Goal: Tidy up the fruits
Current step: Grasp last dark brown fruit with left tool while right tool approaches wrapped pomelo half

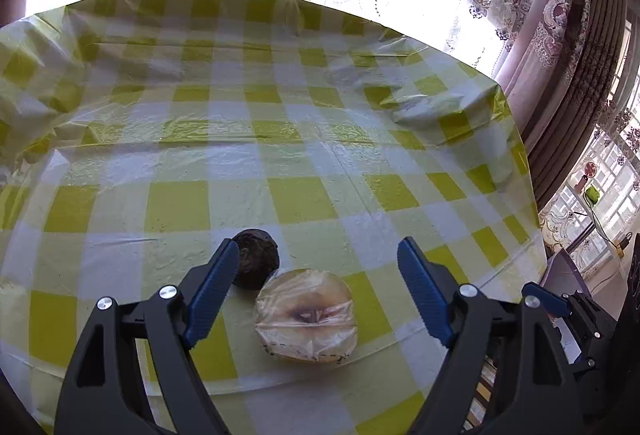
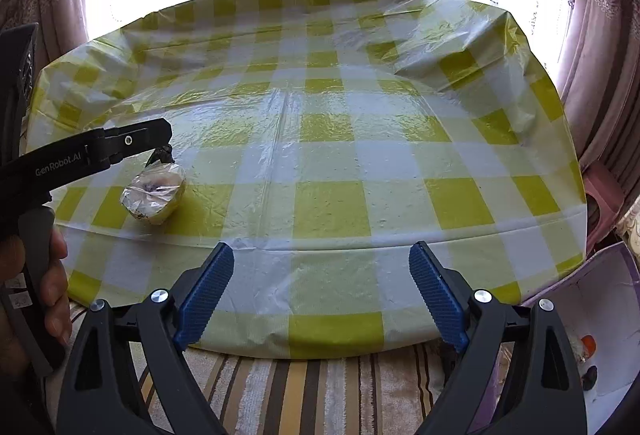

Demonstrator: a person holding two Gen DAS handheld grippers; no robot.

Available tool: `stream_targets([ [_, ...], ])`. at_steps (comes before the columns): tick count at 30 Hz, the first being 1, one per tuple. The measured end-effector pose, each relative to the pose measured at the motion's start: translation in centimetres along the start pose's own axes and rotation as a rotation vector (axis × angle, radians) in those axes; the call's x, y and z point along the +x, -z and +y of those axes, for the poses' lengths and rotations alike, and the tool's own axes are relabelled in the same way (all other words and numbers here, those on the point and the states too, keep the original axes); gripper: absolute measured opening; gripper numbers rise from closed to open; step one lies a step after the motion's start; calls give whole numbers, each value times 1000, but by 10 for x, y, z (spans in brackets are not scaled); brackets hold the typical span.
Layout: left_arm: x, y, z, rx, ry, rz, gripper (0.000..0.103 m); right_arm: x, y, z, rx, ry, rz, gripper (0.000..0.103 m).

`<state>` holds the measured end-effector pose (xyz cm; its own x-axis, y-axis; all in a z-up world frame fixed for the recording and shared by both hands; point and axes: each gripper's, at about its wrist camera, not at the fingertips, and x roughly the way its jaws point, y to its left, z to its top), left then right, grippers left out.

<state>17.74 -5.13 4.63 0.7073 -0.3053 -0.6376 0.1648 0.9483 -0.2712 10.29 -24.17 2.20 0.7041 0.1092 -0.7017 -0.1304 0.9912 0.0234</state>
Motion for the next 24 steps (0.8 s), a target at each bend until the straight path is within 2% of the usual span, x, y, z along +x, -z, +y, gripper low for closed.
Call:
stream_targets([
  [6,7,2,39,-127,-4,40,81,3,-6,20,-35,-50,-19,87],
  [10,18,5,55,-205,33,81,77,6,-9,32,-60,-83,-23,87],
  [16,29,7,56,-240,82,113,67,9,-13,53,-127,-121,-31,87],
  [22,31,5,55,-236,75,113,64,14,-15,66,-171,-150,-28,87],
  [24,33,5,53,-227,79,124,52,16,-16,69,-176,-155,-25,87],
])
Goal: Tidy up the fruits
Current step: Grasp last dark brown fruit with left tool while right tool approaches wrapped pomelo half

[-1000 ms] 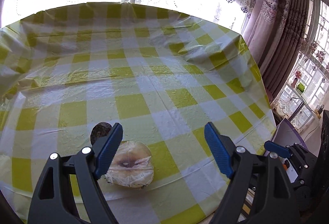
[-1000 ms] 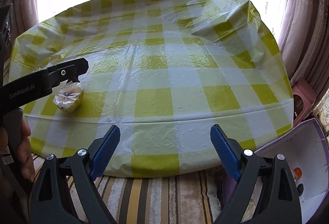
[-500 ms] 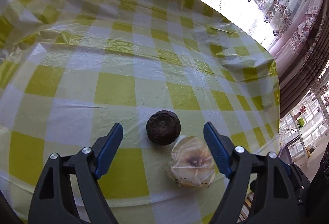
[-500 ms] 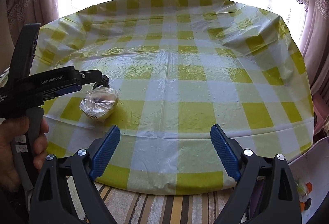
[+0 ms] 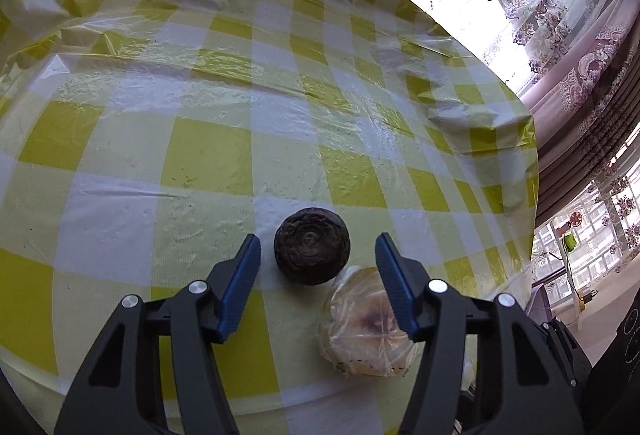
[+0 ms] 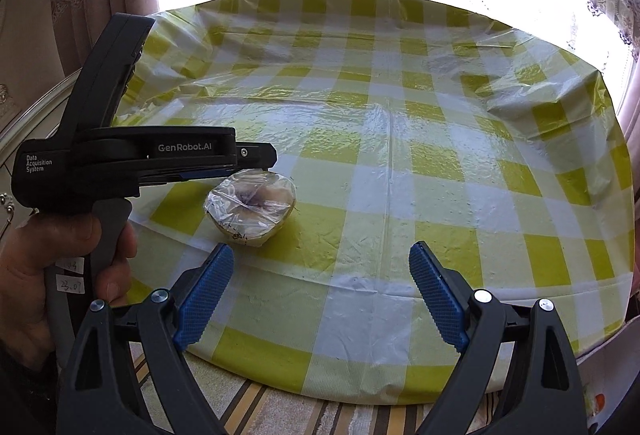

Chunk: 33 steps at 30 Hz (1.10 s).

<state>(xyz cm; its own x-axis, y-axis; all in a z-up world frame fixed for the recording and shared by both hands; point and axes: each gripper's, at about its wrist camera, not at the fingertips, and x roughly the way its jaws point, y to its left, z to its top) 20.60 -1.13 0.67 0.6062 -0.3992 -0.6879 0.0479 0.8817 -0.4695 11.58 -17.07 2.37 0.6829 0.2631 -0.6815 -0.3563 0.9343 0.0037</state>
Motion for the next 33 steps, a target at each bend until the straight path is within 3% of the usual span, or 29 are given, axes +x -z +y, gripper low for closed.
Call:
stream_targets([
  [5,1,0,-1,9,-11,2,47,9,-3,4,-3,-26,17,87],
  [7,1,0,1,3,-16,2,40,12,-4,6,-2,-36,21,87],
  [13,-2,2,5,-14,-14,-11,40,23,-10,11,5,-66,32,87],
  [19,-14,1,16,-34,-82,-58,39,29,-14,18,-17,-66,37,87],
  [24,-27,0,24,-24,-171,-107,39,32,-17,23,-26,-57,38,87],
  [29,-42,0,28,39,-337,-147,40,36,-20,30,-43,-36,42,87],
  [33,-44,2,35,65,-443,-125,40,40,-23,36,-52,-17,49,87],
])
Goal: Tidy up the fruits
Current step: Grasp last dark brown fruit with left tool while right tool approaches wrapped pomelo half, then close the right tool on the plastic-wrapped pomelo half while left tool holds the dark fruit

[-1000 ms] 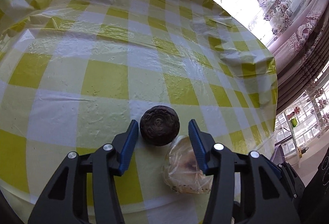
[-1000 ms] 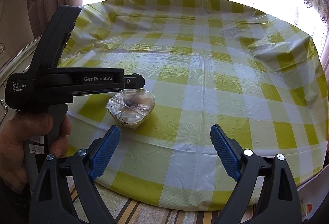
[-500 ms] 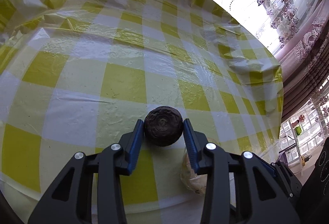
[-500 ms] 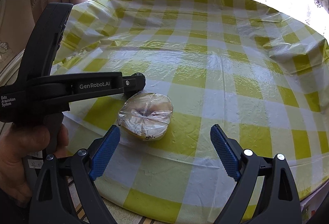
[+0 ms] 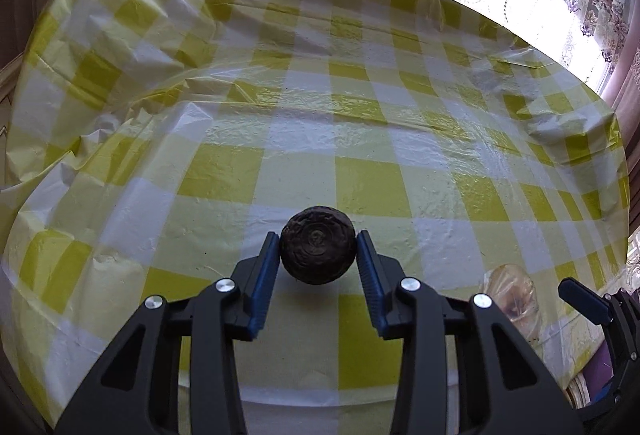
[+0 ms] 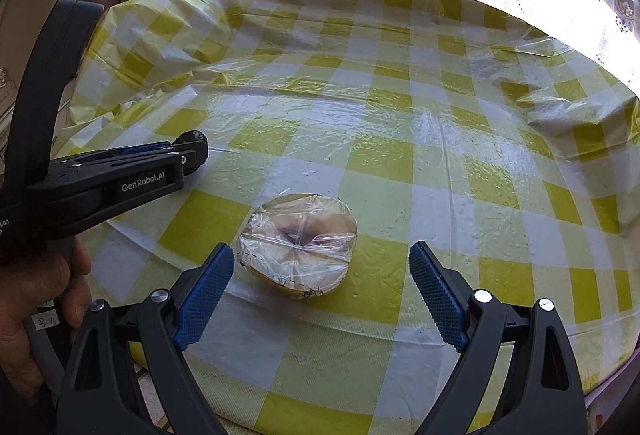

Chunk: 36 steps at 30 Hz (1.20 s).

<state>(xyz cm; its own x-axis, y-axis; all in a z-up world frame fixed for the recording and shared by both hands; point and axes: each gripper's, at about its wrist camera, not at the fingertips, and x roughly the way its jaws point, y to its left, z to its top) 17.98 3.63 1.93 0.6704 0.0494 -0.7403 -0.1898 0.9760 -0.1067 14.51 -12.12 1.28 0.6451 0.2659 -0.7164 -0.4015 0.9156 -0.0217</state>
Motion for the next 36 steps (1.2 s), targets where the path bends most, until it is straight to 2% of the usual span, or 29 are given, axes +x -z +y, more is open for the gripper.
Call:
stream_targets([
  [5,0,2,2,32,-30,7,41,5,-5,8,-14,16,1,87],
  [7,0,3,3,32,-15,7,42,6,-7,10,-11,38,2,87],
  [13,1,6,6,19,43,1,54,13,-9,6,32,61,20,87],
  [20,2,7,6,15,45,4,56,15,-9,5,46,64,23,87],
  [23,-1,7,7,13,46,-11,66,15,-9,4,49,63,20,86],
  [24,-2,7,8,7,55,-16,66,15,-8,4,50,59,19,85],
  [26,-1,7,10,-2,73,-13,65,14,-8,5,45,50,14,78],
  [32,4,9,10,-2,81,6,43,13,-6,8,36,47,9,73],
  [36,4,10,9,2,69,1,39,13,-5,9,31,30,9,63],
])
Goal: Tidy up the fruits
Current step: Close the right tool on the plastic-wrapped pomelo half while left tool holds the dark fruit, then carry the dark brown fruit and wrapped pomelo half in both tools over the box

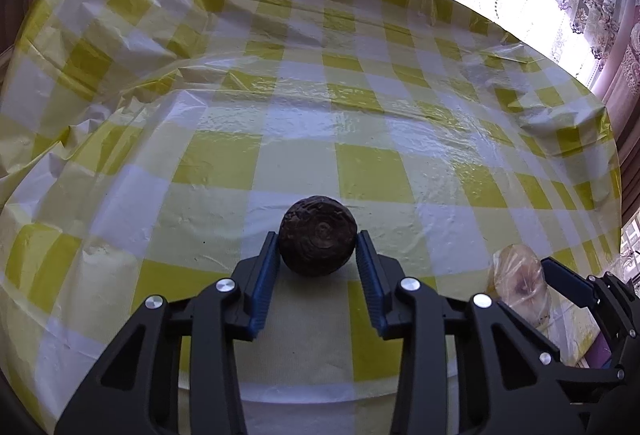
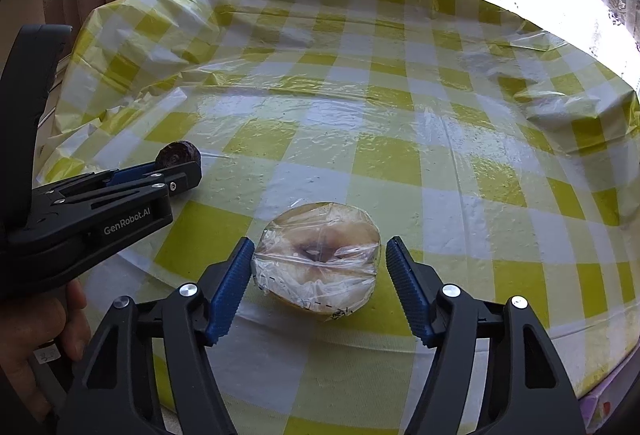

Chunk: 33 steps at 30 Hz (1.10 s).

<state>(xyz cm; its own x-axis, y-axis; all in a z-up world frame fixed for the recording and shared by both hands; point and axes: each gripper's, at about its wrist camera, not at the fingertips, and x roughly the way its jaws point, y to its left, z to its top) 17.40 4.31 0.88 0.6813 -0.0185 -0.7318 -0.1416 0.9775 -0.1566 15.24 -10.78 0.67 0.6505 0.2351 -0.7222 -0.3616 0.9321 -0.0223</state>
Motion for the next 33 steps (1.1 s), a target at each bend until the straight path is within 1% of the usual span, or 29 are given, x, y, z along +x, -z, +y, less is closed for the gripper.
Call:
stream_targets([
  [1,0,0,0,0,-1,0,39,0,1,0,-1,-3,1,61],
  [8,-6,2,-4,13,-25,-24,39,-3,5,-2,11,-13,-10,61],
  [12,-12,3,-10,33,-28,-47,39,-5,7,-6,25,-18,-13,61],
  [18,-21,9,-21,61,-23,-59,39,-11,12,-12,47,-25,-16,61],
  [26,-34,15,-33,94,-22,-66,39,-20,20,-21,76,-33,-26,61],
  [33,-46,23,-40,109,-3,-41,39,-28,26,-27,96,-45,-29,61],
])
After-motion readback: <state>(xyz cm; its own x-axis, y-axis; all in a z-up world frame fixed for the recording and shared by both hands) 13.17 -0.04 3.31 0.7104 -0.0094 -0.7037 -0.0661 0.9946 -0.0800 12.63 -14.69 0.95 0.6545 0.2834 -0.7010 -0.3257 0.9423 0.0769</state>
